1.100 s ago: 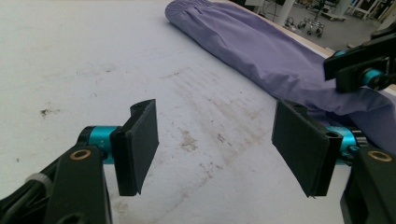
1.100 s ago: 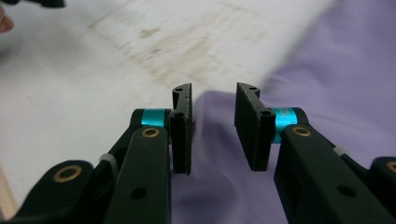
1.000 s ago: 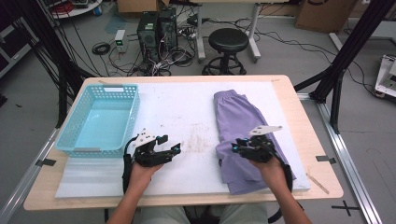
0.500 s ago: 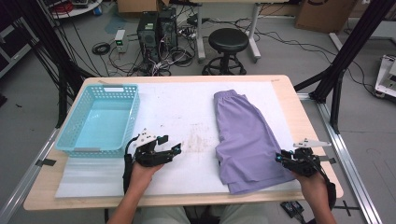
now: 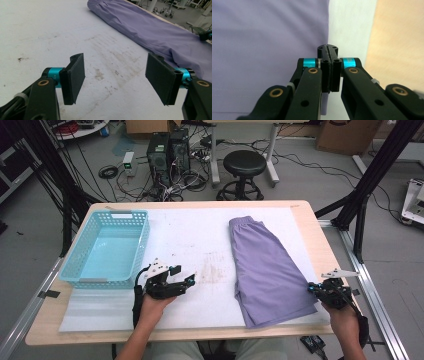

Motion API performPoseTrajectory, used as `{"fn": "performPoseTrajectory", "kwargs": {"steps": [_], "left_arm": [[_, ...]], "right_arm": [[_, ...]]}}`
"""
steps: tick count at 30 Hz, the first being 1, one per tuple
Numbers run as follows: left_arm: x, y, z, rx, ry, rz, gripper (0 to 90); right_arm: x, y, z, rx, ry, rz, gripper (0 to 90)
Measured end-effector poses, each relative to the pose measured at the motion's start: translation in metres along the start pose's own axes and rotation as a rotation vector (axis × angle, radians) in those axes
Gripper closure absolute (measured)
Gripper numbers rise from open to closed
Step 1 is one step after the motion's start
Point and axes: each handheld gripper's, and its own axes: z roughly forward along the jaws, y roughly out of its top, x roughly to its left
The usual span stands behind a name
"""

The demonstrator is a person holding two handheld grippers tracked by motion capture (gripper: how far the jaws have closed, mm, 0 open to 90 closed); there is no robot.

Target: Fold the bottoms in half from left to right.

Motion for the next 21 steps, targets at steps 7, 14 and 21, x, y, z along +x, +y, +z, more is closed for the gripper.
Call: {"fn": "performPoseTrajectory", "kwargs": {"steps": [7, 14, 21], "left_arm": [[0.000, 0.000, 0.000, 0.000, 0.001, -0.001, 31.9], [-0.002, 0.000, 0.002, 0.002, -0.013, 0.008, 34.8], [-0.003, 0.000, 0.002, 0.003, -0.026, 0.018, 38.2]], "right_arm": [[0.005, -0.001, -0.002, -0.021, 0.036, 0.011, 73.9], [0.041, 0.012, -0.005, -0.127, 0.148, -0.080, 67.3], [0.087, 0.025, 0.010, -0.127, 0.317, -0.165, 61.1]]}}
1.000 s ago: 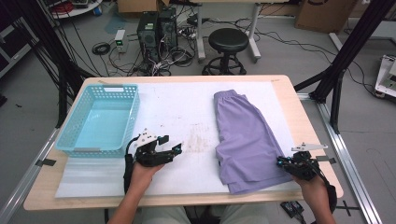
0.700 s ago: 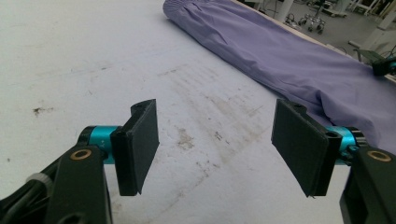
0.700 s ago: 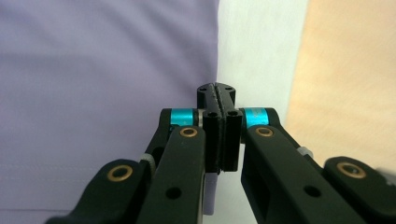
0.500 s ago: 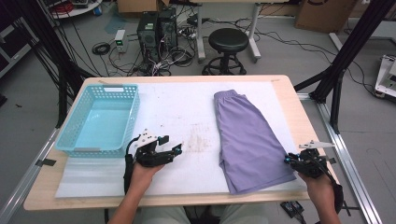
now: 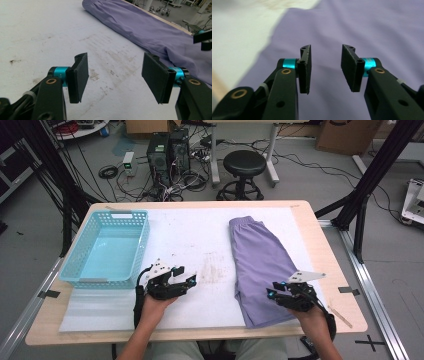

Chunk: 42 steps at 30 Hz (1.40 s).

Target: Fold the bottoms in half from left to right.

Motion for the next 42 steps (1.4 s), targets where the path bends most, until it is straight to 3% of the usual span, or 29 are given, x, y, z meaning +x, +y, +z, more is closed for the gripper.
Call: {"fn": "performPoseTrajectory", "kwargs": {"steps": [5, 11, 16, 19, 21, 24, 29, 31, 33, 38, 40, 42], "left_arm": [[0.002, 0.000, -0.002, 0.000, 0.004, -0.007, 38.2], [-0.002, 0.000, -0.003, -0.005, 0.000, -0.001, 39.5], [-0.008, -0.001, -0.003, -0.008, -0.006, 0.008, 45.8], [-0.014, -0.005, -0.003, 0.000, -0.007, 0.013, 49.3], [-0.018, -0.007, -0.004, 0.007, -0.010, 0.022, 51.9], [-0.024, -0.010, -0.004, 0.015, -0.010, 0.030, 54.3], [-0.030, -0.011, -0.007, 0.021, -0.007, 0.034, 54.8], [-0.031, -0.012, -0.008, 0.025, -0.002, 0.033, 54.9], [-0.034, -0.014, -0.007, 0.030, -0.001, 0.037, 54.8], [-0.038, -0.015, -0.006, 0.033, -0.001, 0.037, 53.8], [-0.039, -0.015, -0.007, 0.034, -0.003, 0.041, 53.8], [-0.039, -0.015, -0.007, 0.036, -0.003, 0.043, 53.8]], "right_arm": [[0.025, 0.000, 0.015, 0.037, 0.053, -0.096, 62.3], [0.043, -0.003, 0.021, 0.036, 0.120, -0.140, 64.7], [0.059, -0.008, 0.019, 0.050, 0.163, -0.166, 68.4], [0.064, -0.013, 0.023, 0.106, 0.126, -0.196, 79.5], [0.065, -0.014, 0.022, 0.104, 0.103, -0.206, 88.8], [0.067, -0.013, 0.020, 0.101, 0.094, -0.206, 89.5], [0.070, -0.012, 0.013, 0.058, 0.170, -0.177, 87.9], [0.069, -0.013, 0.014, 0.061, 0.130, -0.160, 76.3], [0.066, -0.014, 0.013, 0.056, 0.122, -0.147, 74.4], [0.076, -0.015, 0.011, 0.063, 0.161, -0.184, 71.7], [0.080, -0.016, 0.017, 0.093, 0.134, -0.206, 72.7], [0.079, -0.017, 0.020, 0.112, 0.117, -0.208, 82.2]]}}
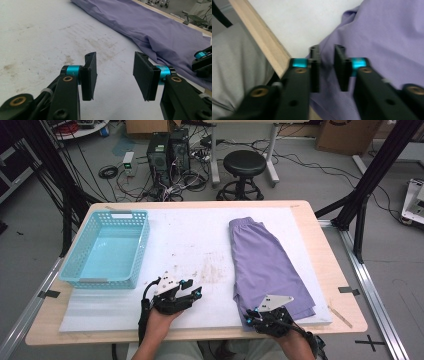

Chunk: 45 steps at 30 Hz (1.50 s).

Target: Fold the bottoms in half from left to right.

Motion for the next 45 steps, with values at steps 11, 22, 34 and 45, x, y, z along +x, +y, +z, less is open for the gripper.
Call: {"fn": "performPoseTrajectory", "kwargs": {"steps": [11, 22, 34, 45], "left_arm": [[-0.002, -0.002, 0.004, 0.018, -0.011, 0.002, 54.3], [-0.014, 0.006, 0.024, 0.044, -0.064, 0.002, 66.5], [-0.049, 0.020, 0.088, 0.250, -0.164, 0.073, 72.6], [-0.066, 0.025, 0.107, 0.317, -0.072, 0.158, 88.6]], "right_arm": [[0.003, 0.005, -0.004, -0.068, 0.117, -0.006, 82.2], [-0.063, -0.029, -0.070, -0.186, -0.167, 0.225, 69.0], [-0.092, -0.056, -0.094, -0.215, -0.247, 0.332, 65.1], [-0.090, -0.054, -0.088, -0.188, -0.238, 0.322, 65.4]]}}
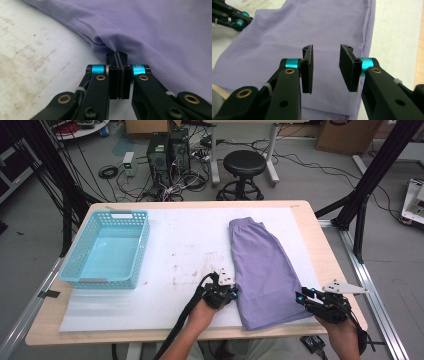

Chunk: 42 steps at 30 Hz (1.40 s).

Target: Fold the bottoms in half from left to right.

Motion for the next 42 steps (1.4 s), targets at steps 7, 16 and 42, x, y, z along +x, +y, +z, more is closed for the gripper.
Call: {"fn": "performPoseTrajectory", "kwargs": {"steps": [7, 16, 42], "left_arm": [[0.018, 0.000, -0.017, -0.056, 0.042, -0.086, 89.0], [0.025, -0.009, -0.023, -0.051, 0.071, -0.113, 76.6], [0.046, -0.021, -0.052, -0.185, 0.109, -0.210, 62.6]], "right_arm": [[-0.002, -0.002, 0.001, 0.012, -0.007, 0.002, 66.8], [-0.005, -0.007, 0.007, 0.080, -0.028, 0.020, 67.2], [0.003, -0.024, -0.009, 0.223, -0.002, 0.030, 81.2]]}}
